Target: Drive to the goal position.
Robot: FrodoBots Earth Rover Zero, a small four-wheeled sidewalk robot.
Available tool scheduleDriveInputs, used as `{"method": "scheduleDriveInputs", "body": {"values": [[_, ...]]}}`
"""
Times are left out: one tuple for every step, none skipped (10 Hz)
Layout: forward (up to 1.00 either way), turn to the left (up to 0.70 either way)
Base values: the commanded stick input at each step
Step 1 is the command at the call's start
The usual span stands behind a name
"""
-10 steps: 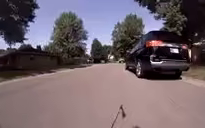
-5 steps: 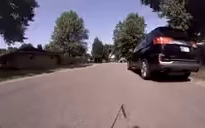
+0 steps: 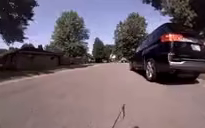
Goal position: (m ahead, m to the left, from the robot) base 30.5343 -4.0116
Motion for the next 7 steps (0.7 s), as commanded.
{"method": "scheduleDriveInputs", "body": {"values": [[0.69,0.03],[0.69,0.03],[0.69,0.03],[0.69,0.03],[0.69,0.03],[0.69,0.03],[0.69,0.03]]}}
